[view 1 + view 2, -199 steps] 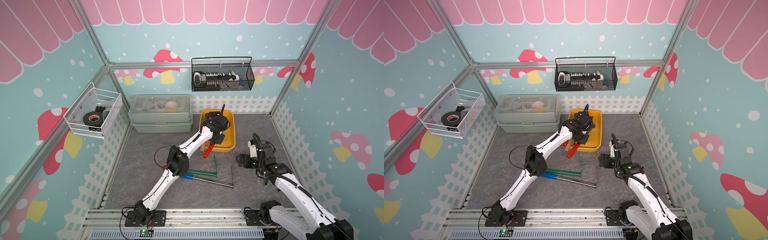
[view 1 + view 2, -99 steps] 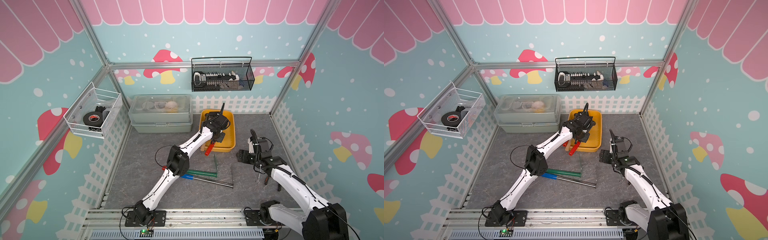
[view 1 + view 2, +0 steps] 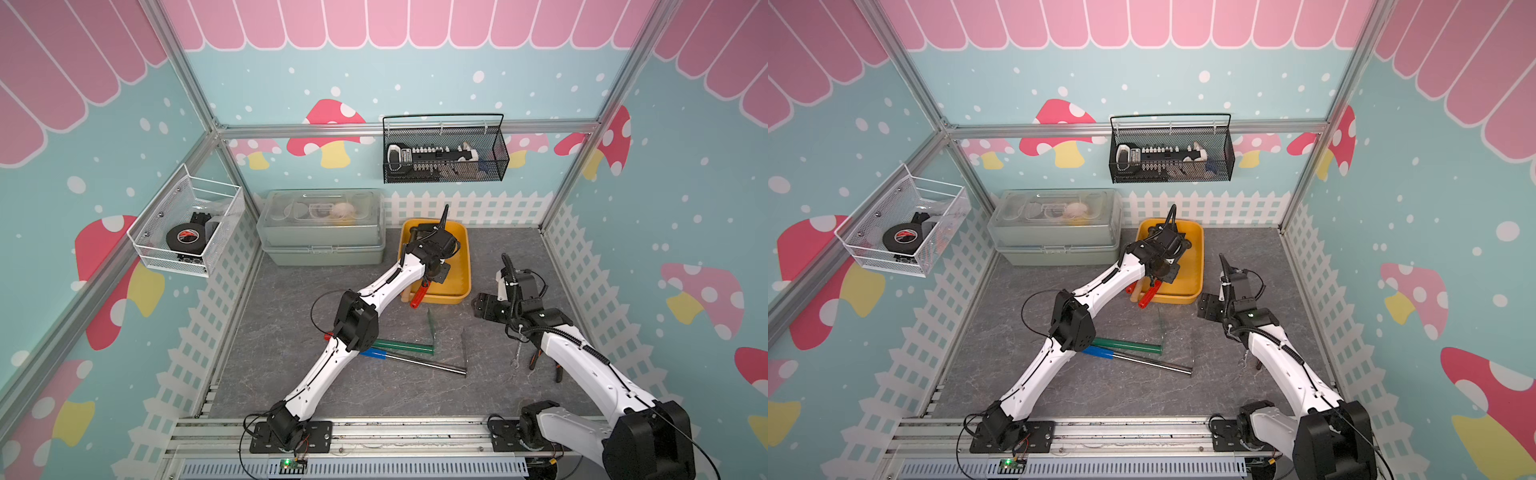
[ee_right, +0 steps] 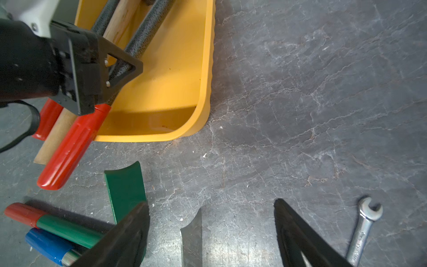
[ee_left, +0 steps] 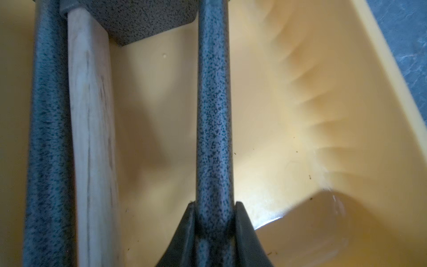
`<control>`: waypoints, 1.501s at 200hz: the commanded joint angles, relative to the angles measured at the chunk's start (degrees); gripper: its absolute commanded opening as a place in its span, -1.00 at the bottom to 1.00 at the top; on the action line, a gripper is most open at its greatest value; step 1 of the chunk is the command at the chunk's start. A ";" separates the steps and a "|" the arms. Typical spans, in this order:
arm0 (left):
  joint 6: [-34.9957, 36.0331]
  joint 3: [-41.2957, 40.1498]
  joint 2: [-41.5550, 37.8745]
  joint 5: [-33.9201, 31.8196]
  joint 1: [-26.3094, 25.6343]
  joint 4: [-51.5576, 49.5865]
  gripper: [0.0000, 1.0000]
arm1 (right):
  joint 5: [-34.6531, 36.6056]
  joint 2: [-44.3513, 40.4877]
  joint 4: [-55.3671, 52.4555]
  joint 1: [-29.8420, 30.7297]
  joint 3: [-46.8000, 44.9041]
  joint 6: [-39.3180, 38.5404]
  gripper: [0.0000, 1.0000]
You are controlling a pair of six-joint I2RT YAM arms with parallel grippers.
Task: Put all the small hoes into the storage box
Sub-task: Place the hoe in the storage box.
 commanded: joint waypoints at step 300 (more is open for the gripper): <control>0.56 -13.04 -9.20 -6.72 0.05 14.55 0.03 | 1.38 18.66 7.32 -0.22 11.95 7.28 0.51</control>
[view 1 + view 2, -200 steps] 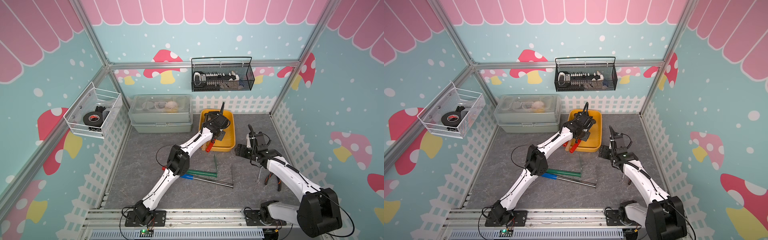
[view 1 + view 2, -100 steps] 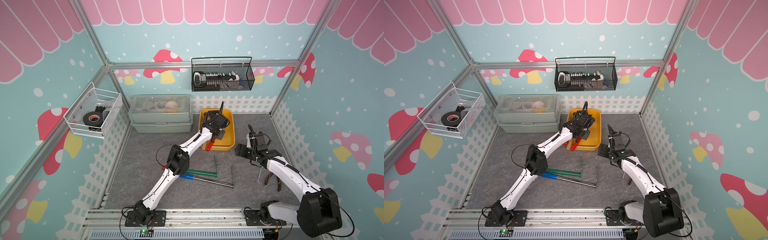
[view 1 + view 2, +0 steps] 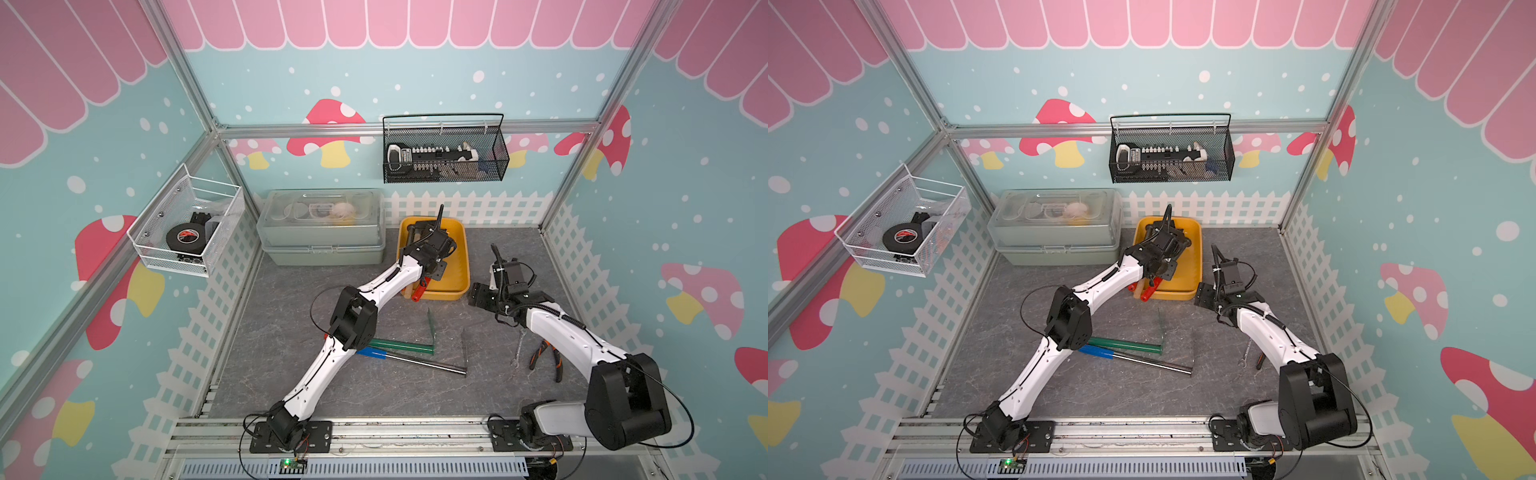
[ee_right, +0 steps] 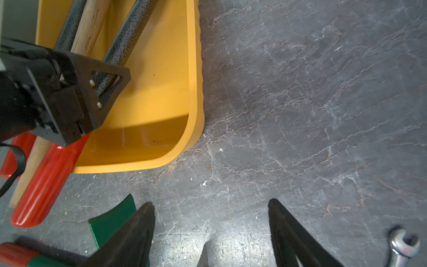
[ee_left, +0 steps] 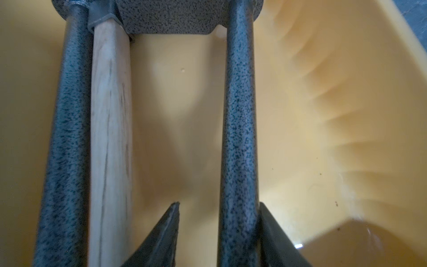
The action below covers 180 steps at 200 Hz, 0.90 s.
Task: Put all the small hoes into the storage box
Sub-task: Place the hoe in the storage box, then move the storage box to the center of the board.
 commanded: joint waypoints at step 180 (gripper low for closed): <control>-3.62 -40.59 -37.09 -8.82 -5.01 2.15 0.06 | -0.26 18.80 4.37 -0.14 11.15 2.12 -0.24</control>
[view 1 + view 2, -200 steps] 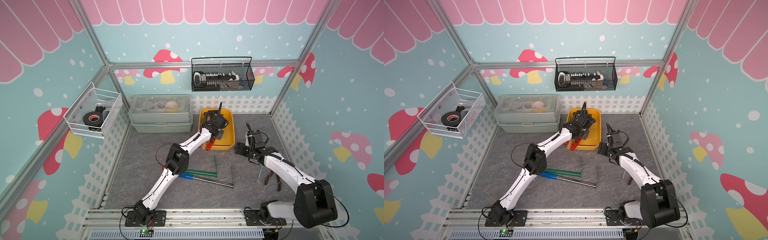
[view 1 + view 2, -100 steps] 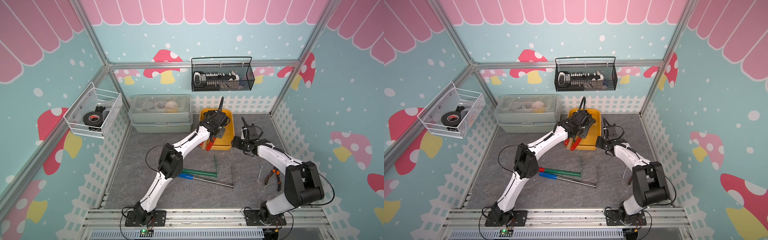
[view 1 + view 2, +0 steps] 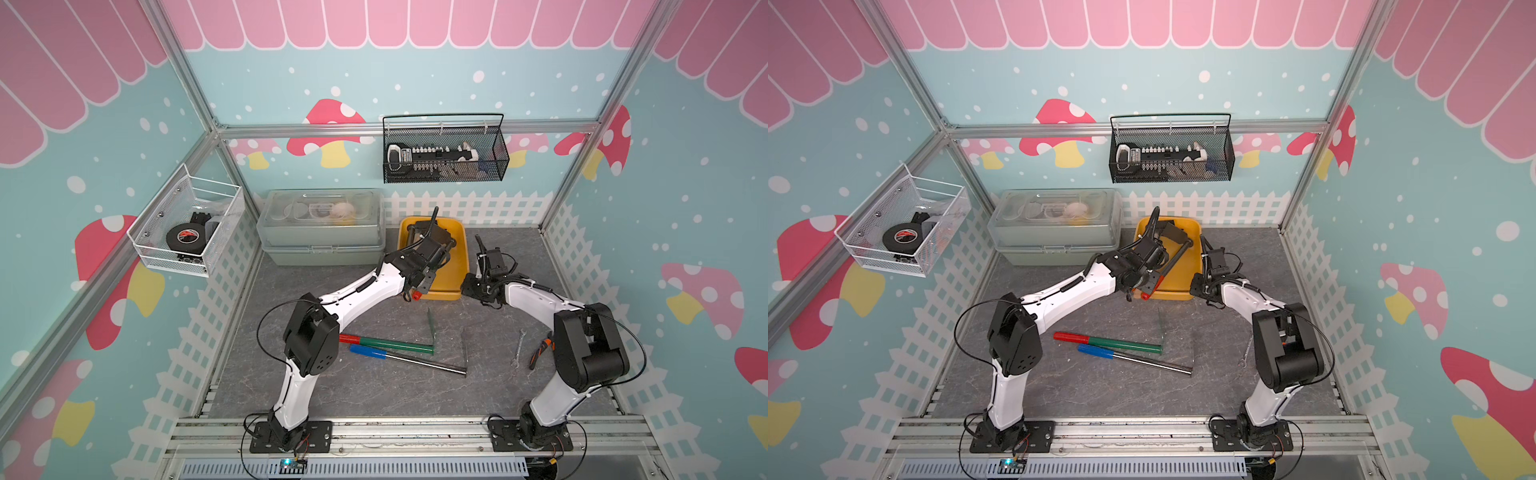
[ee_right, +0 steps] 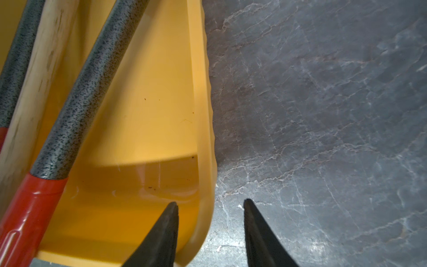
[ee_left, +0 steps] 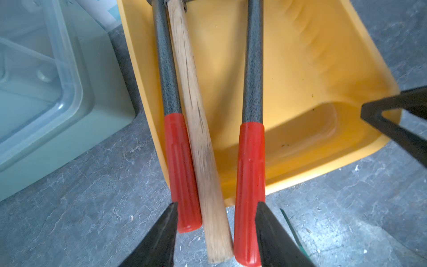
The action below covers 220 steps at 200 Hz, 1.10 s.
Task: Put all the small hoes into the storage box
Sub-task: Move the storage box to the center of the board.
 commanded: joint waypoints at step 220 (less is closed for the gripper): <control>1.52 -35.43 -27.99 5.15 -10.60 0.89 0.06 | 3.04 -9.86 -3.43 -0.91 -9.03 -2.62 -0.67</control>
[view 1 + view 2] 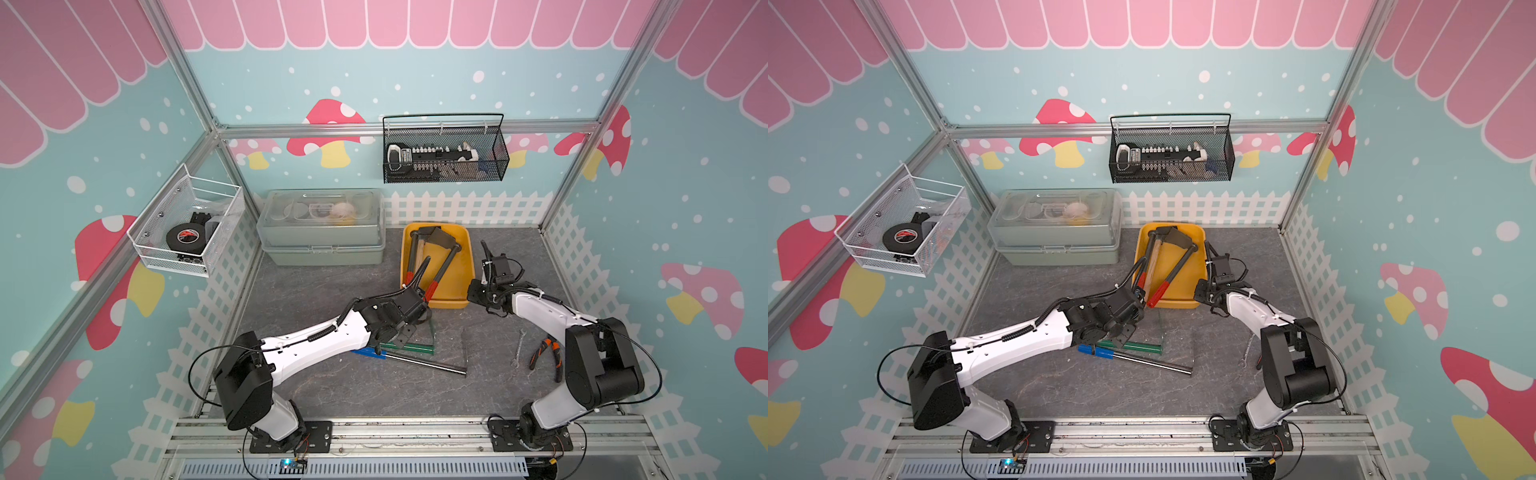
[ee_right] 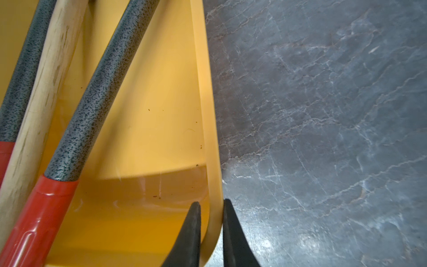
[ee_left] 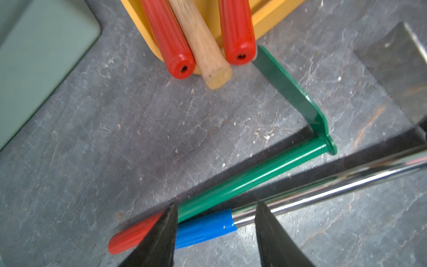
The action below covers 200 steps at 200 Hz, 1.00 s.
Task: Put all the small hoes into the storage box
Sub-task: Move the storage box to the center of the board.
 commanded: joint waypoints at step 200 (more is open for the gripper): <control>7.98 -8.26 6.26 8.92 -12.64 9.69 0.04 | -3.62 -21.07 -9.70 -2.15 -6.78 -5.44 0.69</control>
